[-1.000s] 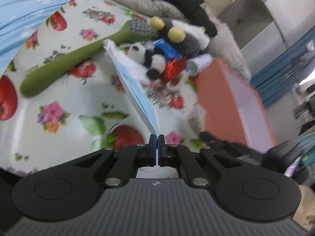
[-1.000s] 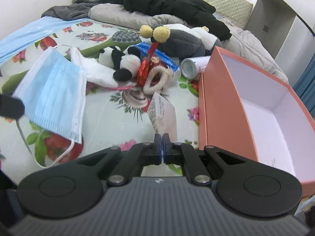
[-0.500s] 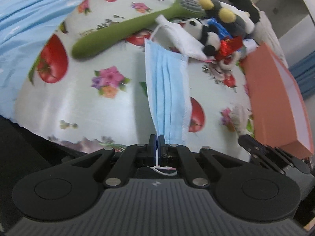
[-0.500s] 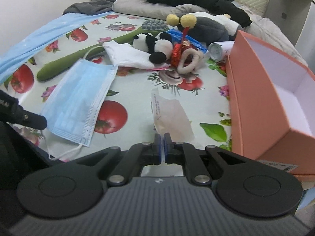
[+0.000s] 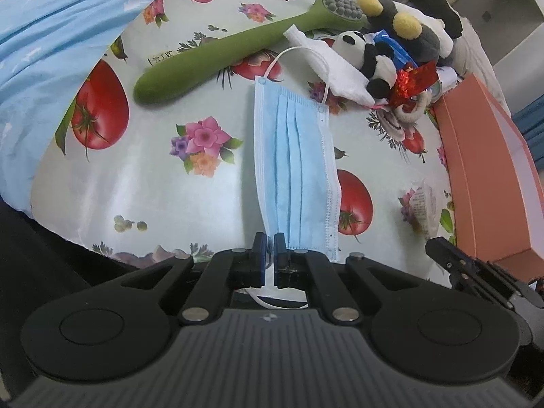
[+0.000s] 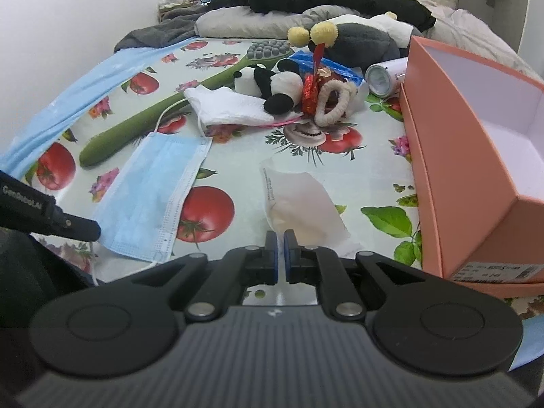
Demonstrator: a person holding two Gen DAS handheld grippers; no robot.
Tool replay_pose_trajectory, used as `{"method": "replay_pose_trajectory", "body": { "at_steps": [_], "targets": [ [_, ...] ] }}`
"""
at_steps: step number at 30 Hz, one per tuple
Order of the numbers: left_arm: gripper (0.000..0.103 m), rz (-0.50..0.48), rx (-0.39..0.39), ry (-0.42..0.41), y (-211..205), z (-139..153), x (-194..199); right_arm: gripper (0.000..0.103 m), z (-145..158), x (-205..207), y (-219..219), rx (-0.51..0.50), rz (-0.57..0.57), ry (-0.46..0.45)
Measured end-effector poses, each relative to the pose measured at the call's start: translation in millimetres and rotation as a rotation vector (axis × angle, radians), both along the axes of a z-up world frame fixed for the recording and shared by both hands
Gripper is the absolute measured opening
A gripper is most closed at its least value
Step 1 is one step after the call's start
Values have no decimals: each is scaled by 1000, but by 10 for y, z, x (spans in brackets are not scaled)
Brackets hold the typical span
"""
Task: Organize soft objects
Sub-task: 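Lift the blue mask with the left gripper while the right lifts the clear bag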
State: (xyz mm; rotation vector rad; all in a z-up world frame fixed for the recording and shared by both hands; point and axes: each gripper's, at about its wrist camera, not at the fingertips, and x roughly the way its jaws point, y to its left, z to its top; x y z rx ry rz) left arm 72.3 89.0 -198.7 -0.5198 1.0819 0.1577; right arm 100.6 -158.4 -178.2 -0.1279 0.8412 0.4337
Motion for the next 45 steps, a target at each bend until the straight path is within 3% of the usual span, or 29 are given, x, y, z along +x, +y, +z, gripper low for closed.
{"method": "replay_pose_trajectory", "body": {
  "at_steps": [1,3,5,7,9,11,17,24,33,35,37,39,43,45],
  "targets": [
    [16,3,2,4,4,9,1,10,2,0,0,5,2,0],
    [52,11,5,6,9,22,-3,13,6,6,-2,15,6,4],
    [60,23,4,-12,23,50,-22,33,11,12,-7,30,7,9],
    [64,27,7,-27,27,79,-29,64,24,11,-18,43,7,1],
    [76,41,13,-33,37,98,-23,73,48,10,-41,62,20,-21],
    [84,70,20,-42,65,107,-7,73,60,39,-81,66,25,-41],
    [84,92,24,-67,96,96,144,73,11,158,-124,71,16,-31],
    [84,-25,77,-65,-79,1,430,73,-72,265,-27,28,52,-51],
    [84,-151,209,-47,-340,-154,647,69,-339,365,18,-20,67,24],
    [83,-170,247,-51,-396,-170,651,66,-340,364,6,-18,63,27],
    [82,-185,255,-48,-425,-202,658,56,-339,371,0,-29,56,22],
    [74,-198,258,-42,-449,-237,656,53,-334,377,-18,-24,50,23],
    [63,-240,327,-42,-558,-265,638,33,-317,372,-33,-31,37,13],
    [56,-256,352,-43,-602,-279,624,30,-307,363,-37,-31,34,9]
  ]
}}
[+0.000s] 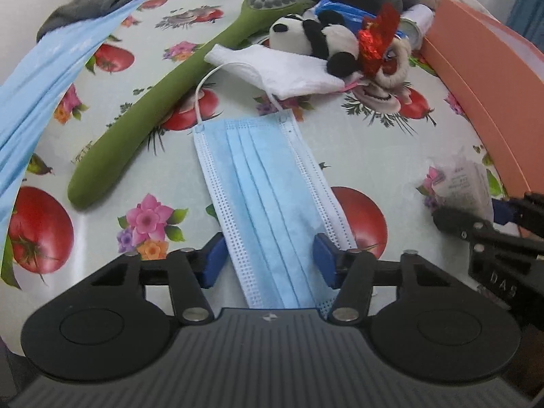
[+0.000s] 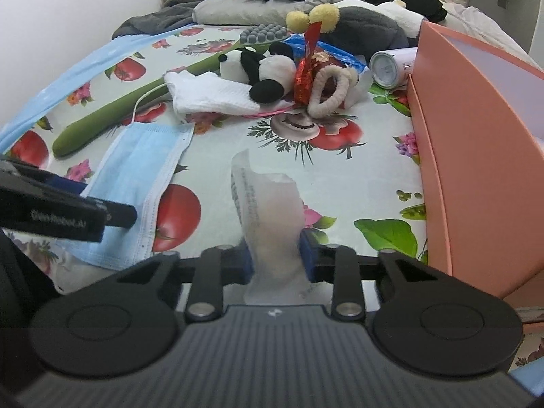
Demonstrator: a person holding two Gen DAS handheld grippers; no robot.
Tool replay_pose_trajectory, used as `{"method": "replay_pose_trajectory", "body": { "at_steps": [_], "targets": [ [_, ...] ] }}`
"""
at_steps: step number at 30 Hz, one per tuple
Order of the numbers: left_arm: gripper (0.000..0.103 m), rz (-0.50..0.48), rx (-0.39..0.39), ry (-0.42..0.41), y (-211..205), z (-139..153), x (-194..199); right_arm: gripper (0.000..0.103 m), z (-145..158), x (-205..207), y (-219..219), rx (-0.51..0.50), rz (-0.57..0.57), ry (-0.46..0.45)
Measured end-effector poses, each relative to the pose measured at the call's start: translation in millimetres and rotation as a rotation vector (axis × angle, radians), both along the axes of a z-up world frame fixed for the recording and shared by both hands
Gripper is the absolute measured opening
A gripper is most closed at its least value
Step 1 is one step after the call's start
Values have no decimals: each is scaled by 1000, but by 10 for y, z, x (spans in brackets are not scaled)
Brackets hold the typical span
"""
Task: Organize soft objects
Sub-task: 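Lift the blue mask with the left gripper while the right lifts the clear bag, then carry the mask with the left gripper while the right carries the bag over the pink box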
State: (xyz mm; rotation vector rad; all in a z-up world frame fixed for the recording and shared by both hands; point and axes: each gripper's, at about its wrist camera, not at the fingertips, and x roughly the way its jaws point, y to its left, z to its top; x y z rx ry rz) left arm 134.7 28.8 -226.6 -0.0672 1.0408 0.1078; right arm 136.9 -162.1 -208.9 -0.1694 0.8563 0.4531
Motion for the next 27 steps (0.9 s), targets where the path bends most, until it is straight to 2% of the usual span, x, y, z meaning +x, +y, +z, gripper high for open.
{"method": "replay_pose_trajectory", "body": {
  "at_steps": [1,5,7,9,11,18,27],
  "targets": [
    [53,-7,5,-6,-16,-1,-5,26,2,-3,-2,-2,1,-3],
    [30,-34,17,-18,-93,14,-6,23,21,-10,-6,-1,0,-9],
    [26,-40,22,-20,-124,22,-2,21,39,-14,-14,2,-5,-12],
    [15,-43,23,-24,-142,33,-1,21,61,-18,-27,10,-14,-14],
    [9,-36,17,-26,-143,57,-14,20,90,-24,-43,18,-23,-14],
    [6,-11,3,-90,-120,263,-109,19,262,-85,-65,39,-37,-42],
    [5,35,-22,-229,-92,783,-322,19,659,-203,-110,92,-53,-103]
  ]
}}
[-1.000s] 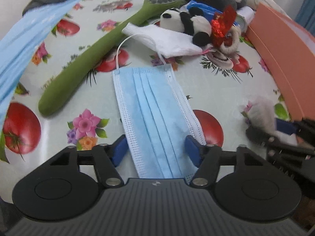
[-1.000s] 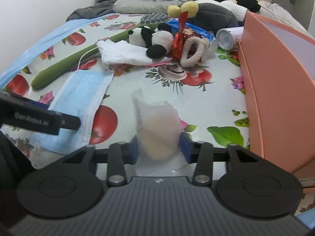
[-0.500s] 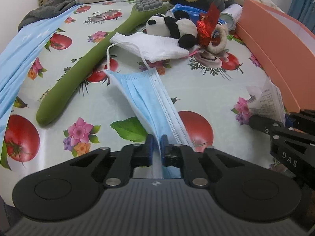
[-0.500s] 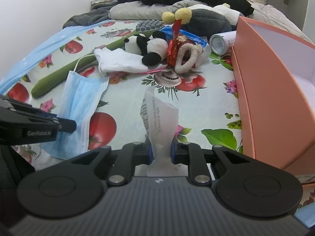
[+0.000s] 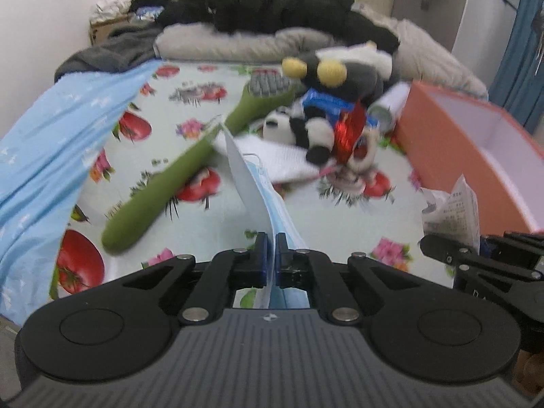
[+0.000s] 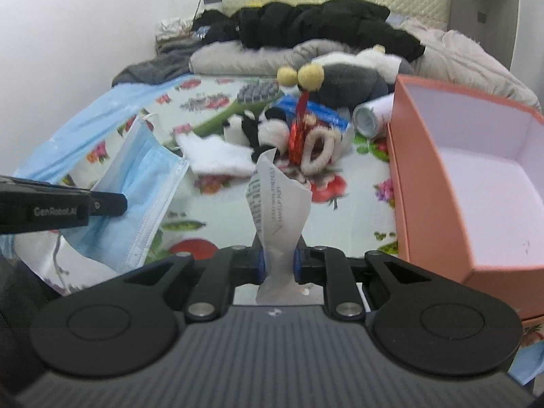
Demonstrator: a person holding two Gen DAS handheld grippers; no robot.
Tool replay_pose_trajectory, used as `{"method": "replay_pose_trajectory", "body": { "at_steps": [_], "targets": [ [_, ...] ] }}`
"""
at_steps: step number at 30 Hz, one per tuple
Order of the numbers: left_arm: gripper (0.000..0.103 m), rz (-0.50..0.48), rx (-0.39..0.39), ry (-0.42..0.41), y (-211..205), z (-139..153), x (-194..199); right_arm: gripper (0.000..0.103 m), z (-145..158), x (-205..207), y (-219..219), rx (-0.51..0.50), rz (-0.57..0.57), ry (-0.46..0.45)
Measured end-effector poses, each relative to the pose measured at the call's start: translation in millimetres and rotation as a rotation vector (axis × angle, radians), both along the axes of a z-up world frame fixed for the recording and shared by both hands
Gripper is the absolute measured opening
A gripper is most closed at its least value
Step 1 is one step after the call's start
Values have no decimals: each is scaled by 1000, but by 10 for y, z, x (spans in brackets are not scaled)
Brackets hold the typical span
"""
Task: Organize soft objects
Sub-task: 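Carry the mask with the left gripper while the right carries the bag over the pink box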
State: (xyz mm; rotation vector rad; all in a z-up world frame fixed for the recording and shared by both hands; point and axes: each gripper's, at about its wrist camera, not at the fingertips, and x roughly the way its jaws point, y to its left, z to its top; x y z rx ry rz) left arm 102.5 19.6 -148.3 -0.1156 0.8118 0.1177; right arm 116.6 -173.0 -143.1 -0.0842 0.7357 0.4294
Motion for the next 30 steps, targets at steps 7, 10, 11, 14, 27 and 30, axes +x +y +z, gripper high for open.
{"method": "replay_pose_trajectory", "body": {
  "at_steps": [7,10,11,14,27,30],
  "targets": [
    [5,24,-35,-87,2,302,-177,19,305,-119,-43,32,-11,-52],
    [5,24,-46,-120,-5,435,-258,19,432,-180,-59,43,-12,-68],
    [5,25,-46,-132,-9,480,-286,19,467,-200,-66,45,-13,-73],
    [5,26,-54,-157,-19,585,-364,19,575,-258,-90,56,-24,-85],
    [5,-61,-108,-244,-368,1002,-472,19,966,-450,-373,74,-83,-143],
    [5,-118,-113,-257,-558,1091,-442,19,1033,-469,-513,79,-109,-149]
  ]
}}
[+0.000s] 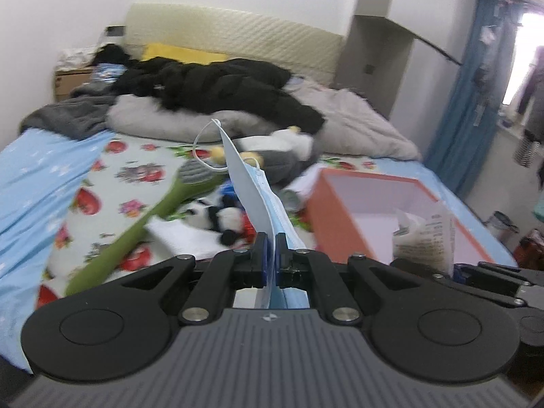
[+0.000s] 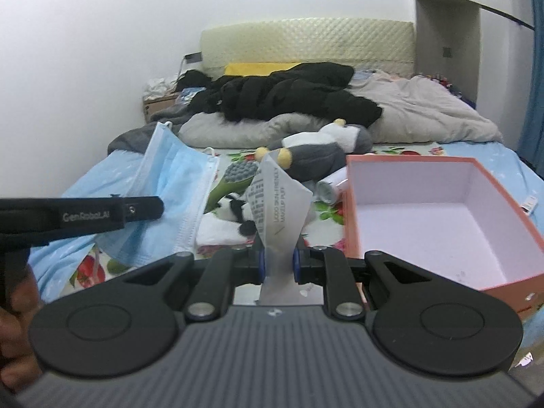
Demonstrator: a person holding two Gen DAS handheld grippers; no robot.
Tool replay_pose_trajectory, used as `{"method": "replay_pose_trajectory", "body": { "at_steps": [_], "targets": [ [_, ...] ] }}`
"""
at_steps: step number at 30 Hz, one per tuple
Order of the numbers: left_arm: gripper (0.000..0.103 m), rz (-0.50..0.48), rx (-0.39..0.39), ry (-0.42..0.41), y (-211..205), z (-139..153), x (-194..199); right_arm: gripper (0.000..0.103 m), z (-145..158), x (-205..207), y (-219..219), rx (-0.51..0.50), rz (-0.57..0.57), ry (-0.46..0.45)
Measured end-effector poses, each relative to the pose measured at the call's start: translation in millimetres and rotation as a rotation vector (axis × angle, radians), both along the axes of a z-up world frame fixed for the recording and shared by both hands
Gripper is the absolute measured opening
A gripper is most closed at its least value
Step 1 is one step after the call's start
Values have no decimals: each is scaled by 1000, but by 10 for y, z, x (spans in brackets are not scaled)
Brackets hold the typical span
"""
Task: Organize soft objects
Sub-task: 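Carry the mask with the left gripper while the right carries the bag over the pink box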
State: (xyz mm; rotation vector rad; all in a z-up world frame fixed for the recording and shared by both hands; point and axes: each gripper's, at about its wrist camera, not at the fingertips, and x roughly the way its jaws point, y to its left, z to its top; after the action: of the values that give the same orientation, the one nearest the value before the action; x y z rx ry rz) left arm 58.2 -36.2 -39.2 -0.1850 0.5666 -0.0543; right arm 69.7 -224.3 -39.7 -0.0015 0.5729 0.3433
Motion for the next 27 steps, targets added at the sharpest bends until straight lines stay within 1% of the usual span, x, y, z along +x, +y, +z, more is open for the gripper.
{"method": "replay_pose_trajectory", "body": {
  "at_steps": [6,9,11,14,16,20,21,24,27],
  "targets": [
    [5,-102,-40,-18,-357,132,116,19,122,-16,-317,14,-76,-9],
    [5,-149,-38,-25,-537,169,171,19,163,-20,-469,17,-113,-11],
    [5,-180,-42,-22,-638,185,207,19,196,-10,-557,18,-135,-1],
    [5,-224,-59,-9,-756,196,286,19,240,-26,-641,13,-152,-10],
    [5,-258,-74,5,-842,203,354,19,246,3,-707,29,-162,-3],
    [5,-321,-140,38,-935,229,601,19,196,136,-818,51,-189,22],
    [5,-333,-145,38,-954,238,650,19,181,175,-847,54,-199,29],
    [5,-358,-120,40,-1049,250,856,19,135,292,-931,58,-223,40],
    [5,-397,-127,71,-1179,199,1090,19,52,460,-1022,50,-248,53]
  ]
}}
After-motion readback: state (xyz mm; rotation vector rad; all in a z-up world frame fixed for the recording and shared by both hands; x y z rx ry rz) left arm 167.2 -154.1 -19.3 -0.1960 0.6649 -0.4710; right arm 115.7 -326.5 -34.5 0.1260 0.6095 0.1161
